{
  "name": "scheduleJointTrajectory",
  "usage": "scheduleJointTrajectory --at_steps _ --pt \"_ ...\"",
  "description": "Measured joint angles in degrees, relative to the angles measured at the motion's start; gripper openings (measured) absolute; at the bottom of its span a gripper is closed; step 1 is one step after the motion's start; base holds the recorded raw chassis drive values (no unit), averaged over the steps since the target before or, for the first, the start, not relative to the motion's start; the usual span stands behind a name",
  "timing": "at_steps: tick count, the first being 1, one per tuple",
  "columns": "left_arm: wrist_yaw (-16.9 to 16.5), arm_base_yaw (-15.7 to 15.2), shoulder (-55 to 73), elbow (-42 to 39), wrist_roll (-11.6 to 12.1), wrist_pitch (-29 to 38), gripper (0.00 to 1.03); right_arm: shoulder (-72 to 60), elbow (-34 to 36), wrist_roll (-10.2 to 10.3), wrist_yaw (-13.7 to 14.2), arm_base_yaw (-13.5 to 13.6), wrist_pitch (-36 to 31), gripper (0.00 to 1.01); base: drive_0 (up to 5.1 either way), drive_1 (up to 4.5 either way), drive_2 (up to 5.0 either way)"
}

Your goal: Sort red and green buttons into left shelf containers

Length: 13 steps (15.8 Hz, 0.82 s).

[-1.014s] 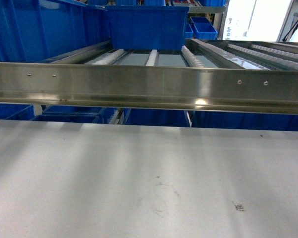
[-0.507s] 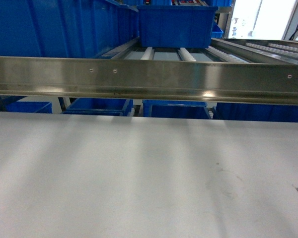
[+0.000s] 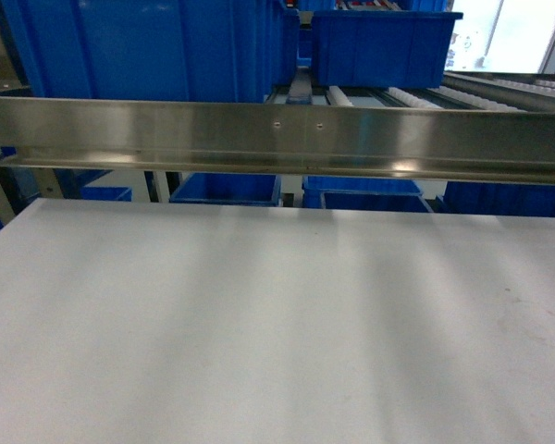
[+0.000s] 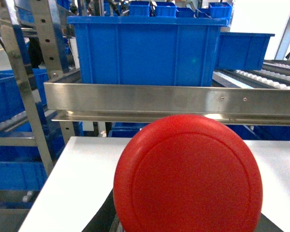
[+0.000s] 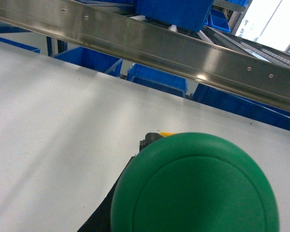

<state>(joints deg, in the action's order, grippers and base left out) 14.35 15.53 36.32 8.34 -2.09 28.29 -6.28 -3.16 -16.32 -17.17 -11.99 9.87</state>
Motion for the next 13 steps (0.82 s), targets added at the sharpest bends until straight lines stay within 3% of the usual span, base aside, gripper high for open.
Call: scheduleJointTrajectory --at_steps 13 --pt "-0.17 0.11 -0.04 0.00 0.00 0.00 0.26 0.02 0.00 0.00 -0.11 0.00 0.04 0.26 -5.1 2.40 2.4"
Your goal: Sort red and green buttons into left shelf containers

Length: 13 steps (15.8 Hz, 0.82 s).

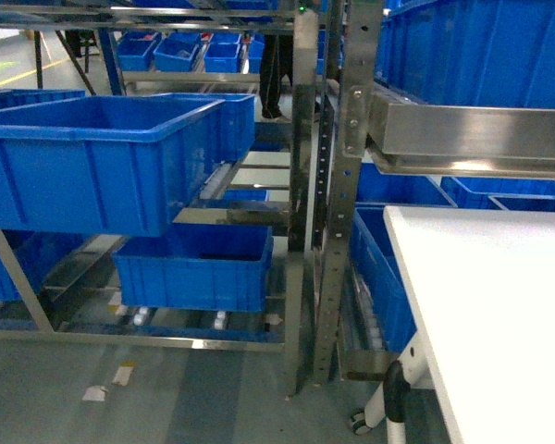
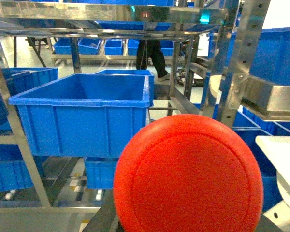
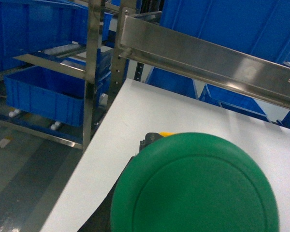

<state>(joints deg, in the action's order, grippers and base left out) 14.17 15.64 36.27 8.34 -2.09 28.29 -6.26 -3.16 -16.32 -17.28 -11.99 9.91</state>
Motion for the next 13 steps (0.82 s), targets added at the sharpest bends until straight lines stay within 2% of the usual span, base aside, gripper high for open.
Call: scheduleJointTrajectory --at_steps 13 --pt "0.02 -0.09 0.04 0.00 0.00 0.09 0.26 0.00 0.00 0.02 -0.02 0.00 0.00 0.26 -5.1 2.40 2.4"
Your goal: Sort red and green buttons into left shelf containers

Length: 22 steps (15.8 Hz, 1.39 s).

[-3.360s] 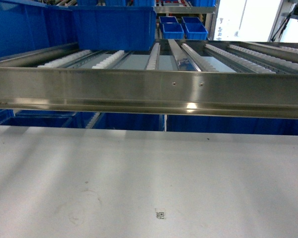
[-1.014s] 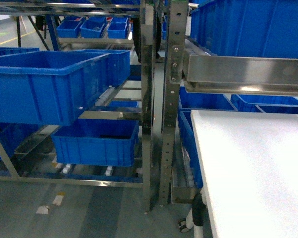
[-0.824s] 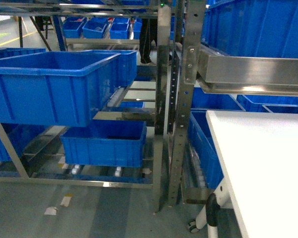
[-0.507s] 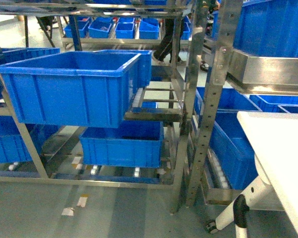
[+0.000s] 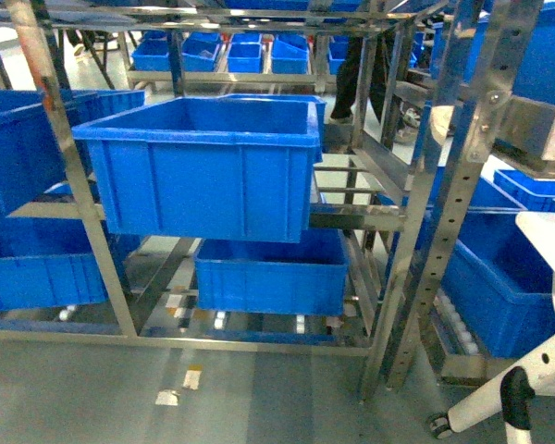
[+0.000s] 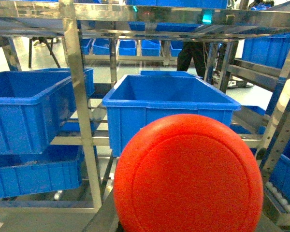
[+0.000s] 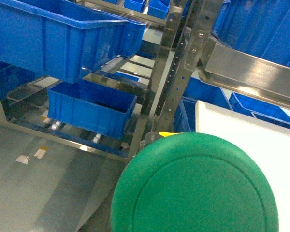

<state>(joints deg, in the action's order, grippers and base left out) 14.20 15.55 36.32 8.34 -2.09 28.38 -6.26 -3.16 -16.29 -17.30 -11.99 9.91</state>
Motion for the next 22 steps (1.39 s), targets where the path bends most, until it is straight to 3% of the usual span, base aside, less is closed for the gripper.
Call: scheduleJointTrajectory --at_steps 22 --pt "0.17 0.00 -0.02 0.00 0.00 -0.04 0.26 0.00 0.00 -0.02 -0.04 0.00 0.02 0.26 -4.9 2.51 2.5"
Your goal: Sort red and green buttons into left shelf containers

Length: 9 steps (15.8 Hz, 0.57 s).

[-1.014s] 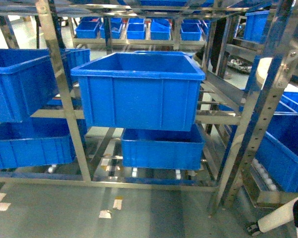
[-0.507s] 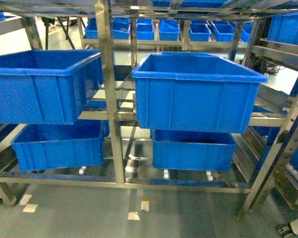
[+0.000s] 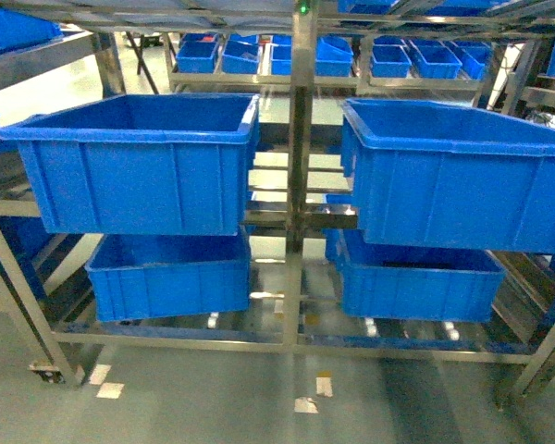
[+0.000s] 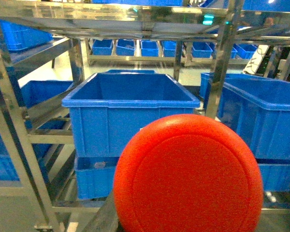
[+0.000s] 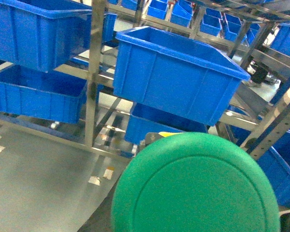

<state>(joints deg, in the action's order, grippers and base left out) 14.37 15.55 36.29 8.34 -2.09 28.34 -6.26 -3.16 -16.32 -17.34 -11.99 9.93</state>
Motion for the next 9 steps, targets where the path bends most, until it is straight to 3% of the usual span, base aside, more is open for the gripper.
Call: scheduleJointTrajectory --at_steps 9 --pt "-0.02 0.02 -0.13 0.00 0.00 0.11 0.26 0.00 0.00 0.00 -0.02 0.00 0.00 0.26 -5.0 2.48 2.5"
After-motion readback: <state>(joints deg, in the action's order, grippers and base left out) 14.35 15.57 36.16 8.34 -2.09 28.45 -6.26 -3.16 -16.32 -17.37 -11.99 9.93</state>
